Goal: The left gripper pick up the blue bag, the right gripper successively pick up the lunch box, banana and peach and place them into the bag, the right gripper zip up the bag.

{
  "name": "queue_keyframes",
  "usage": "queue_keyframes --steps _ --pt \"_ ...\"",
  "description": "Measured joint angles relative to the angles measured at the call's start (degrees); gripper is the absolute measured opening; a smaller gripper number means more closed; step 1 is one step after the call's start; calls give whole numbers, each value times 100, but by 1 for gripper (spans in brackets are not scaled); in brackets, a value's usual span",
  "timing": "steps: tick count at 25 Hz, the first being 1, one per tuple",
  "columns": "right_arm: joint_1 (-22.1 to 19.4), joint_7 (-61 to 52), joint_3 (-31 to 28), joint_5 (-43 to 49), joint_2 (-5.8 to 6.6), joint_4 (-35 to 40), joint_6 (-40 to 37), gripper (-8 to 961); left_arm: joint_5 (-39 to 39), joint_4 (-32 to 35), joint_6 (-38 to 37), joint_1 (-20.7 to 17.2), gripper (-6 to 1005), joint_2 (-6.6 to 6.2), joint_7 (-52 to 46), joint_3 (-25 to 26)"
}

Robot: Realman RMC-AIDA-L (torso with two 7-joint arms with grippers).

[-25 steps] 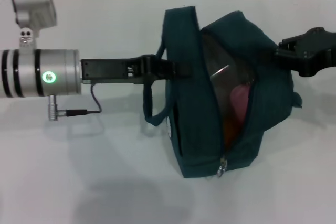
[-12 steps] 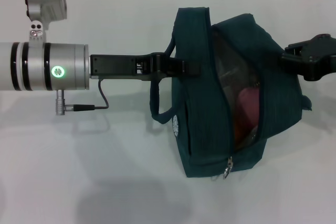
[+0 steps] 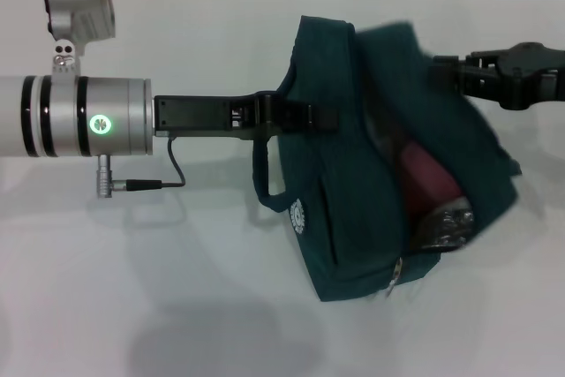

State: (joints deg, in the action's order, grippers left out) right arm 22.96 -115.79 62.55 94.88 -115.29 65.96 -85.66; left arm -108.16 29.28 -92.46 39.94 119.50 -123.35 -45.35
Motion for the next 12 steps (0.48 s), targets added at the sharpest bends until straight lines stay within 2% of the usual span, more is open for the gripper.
queue_keyframes --steps 7,12 --pt "73 225 -190 -189 4 -342 -99 248 1 -3 18 -17 52 3 12 0" --pt "49 657 -833 -628 12 -567 -590 349 1 -1 93 -58 53 -2 0 0"
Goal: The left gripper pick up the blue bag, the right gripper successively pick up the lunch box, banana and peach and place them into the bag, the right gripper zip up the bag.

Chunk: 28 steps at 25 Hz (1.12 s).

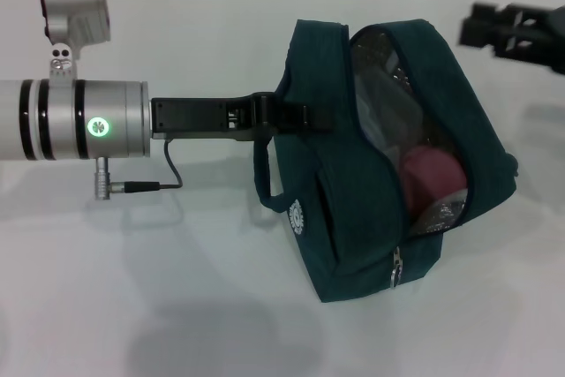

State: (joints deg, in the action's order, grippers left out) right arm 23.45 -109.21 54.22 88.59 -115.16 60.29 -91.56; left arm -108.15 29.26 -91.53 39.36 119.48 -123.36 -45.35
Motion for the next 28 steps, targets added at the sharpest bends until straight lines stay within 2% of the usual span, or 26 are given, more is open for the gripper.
queue_keyframes --steps 3,5,8,10,12,18,20,23,28 --pt "-14 285 -577 -34 28 -22 -501 409 0 1 9 -4 53 -1 8 0" --pt "-25 575 -858 1 63 -23 -897 485 0 1 23 -8 53 -2 12 0" --pt "-118 1127 -928 62 191 -18 -1497 598 0 1 31 -12 53 -4 15 0" --pt "-181 1548 -919 182 255 -16 -1861 596 0 0 35 -21 53 -4 24 0" --pt "-282 2047 -934 423 267 -2 -2205 594 -1 -7 39 -38 54 -2 30 0" --pt "-436 3030 -864 1432 190 -16 -2828 590 24 -59 48 -51 54 2 39 7" --pt "-413 3158 -816 1847 157 -87 -2840 589 40 -61 50 -51 54 3 42 9" --pt "-336 3339 -773 2422 45 -332 -2546 589 52 -61 66 -44 54 2 46 9" --pt "-205 3742 -379 2558 -5 -1104 -1644 588 60 -61 125 -27 55 -1 48 9"
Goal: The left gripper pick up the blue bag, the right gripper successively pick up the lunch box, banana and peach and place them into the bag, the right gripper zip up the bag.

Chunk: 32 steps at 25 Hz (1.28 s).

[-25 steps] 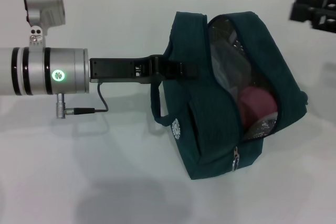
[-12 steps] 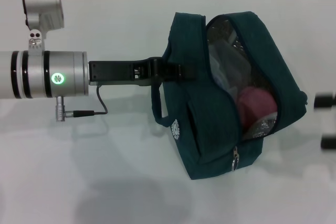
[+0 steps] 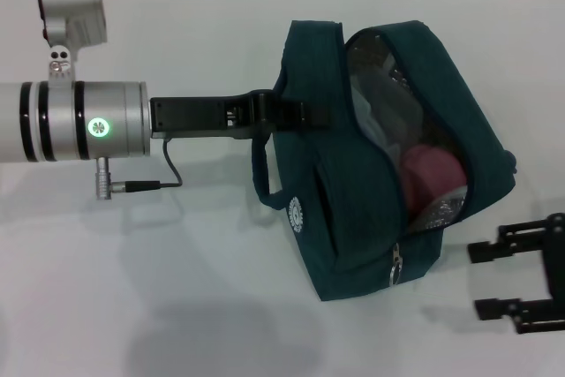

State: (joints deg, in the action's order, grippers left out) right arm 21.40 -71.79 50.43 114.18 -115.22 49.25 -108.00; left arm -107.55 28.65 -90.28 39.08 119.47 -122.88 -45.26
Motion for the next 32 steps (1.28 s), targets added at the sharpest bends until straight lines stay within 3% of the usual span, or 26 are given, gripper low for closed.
queue_keyframes --steps 9,32 --pt "436 443 648 -421 -70 -1202 1034 587 60 0 12 15 56 -3 1 0" --pt "536 449 1244 -790 -72 -1418 1506 584 70 1 64 31 58 -3 1 0"
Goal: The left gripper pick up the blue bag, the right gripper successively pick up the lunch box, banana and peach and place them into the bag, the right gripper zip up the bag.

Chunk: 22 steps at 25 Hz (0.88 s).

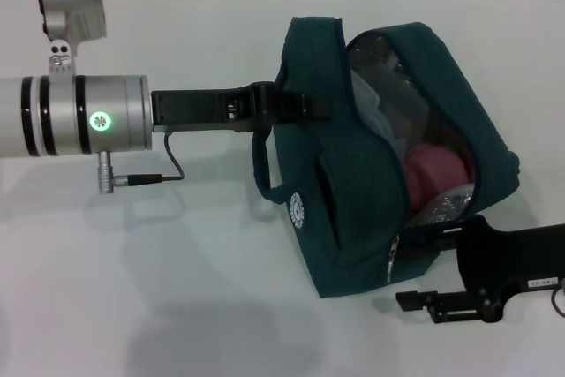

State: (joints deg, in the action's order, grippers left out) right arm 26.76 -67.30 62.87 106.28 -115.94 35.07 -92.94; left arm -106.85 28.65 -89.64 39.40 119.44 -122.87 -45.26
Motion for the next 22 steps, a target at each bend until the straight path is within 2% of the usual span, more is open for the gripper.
queue_keyframes --steps 9,22 --pt "89 10 760 -413 -22 -71 187 578 7 0 0 20 58 0 0 0" --pt "37 -47 709 -593 31 -53 331 484 16 0 -1 -12 59 -9 0 0"
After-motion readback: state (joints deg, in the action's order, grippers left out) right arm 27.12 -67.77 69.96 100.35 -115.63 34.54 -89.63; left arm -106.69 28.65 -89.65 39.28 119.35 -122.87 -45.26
